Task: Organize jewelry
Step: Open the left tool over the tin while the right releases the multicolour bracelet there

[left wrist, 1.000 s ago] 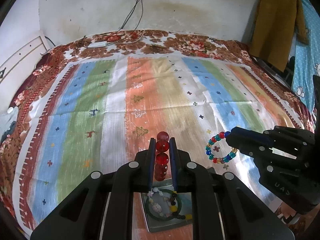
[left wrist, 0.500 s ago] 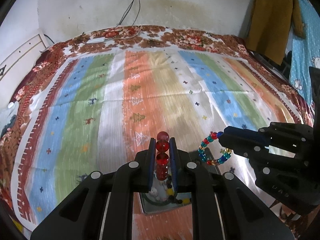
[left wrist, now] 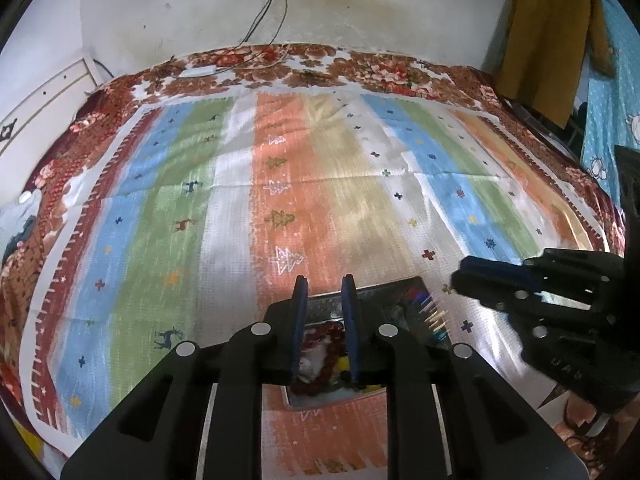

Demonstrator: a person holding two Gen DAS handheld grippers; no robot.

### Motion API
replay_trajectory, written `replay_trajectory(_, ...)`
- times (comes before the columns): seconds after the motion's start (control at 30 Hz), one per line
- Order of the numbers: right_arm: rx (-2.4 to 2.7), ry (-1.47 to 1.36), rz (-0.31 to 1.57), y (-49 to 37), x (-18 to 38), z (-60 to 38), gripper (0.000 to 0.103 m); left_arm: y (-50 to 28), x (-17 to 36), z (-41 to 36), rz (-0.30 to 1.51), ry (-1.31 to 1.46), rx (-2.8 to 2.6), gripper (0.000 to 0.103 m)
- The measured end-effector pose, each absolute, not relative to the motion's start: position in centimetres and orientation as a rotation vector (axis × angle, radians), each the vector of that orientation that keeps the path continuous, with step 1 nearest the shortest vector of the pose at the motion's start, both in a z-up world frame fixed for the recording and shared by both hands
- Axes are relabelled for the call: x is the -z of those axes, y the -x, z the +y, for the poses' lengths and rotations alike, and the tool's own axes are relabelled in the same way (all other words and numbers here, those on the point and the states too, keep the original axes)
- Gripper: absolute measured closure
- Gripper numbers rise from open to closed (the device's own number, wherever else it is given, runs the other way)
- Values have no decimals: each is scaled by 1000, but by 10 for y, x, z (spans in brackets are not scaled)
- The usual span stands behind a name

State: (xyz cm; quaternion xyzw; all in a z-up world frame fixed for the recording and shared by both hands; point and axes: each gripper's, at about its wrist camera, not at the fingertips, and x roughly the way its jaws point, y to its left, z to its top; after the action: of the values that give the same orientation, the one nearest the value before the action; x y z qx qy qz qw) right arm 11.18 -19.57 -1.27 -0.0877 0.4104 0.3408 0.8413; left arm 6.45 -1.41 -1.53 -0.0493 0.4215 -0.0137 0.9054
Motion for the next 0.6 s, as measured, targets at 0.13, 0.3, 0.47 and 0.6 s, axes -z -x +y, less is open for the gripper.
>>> replay_trajectory(0.13, -701, 178, 856, -109, 12, -207, 67, -59, 17, -11, 873, 107, 25, 82)
replay_trajectory(0.3, -691, 175, 826, -102, 10, -217, 57, -50, 17, -9, 873, 118, 26, 73)
replay_trajectory(0.47, -693, 175, 821, -96, 12, -224, 50, -41, 18, -10, 869, 121, 31, 63)
replay_trajectory(0.6, -688, 176, 830, -92, 15, -228, 44, -31, 16, -10, 856, 127, 40, 58)
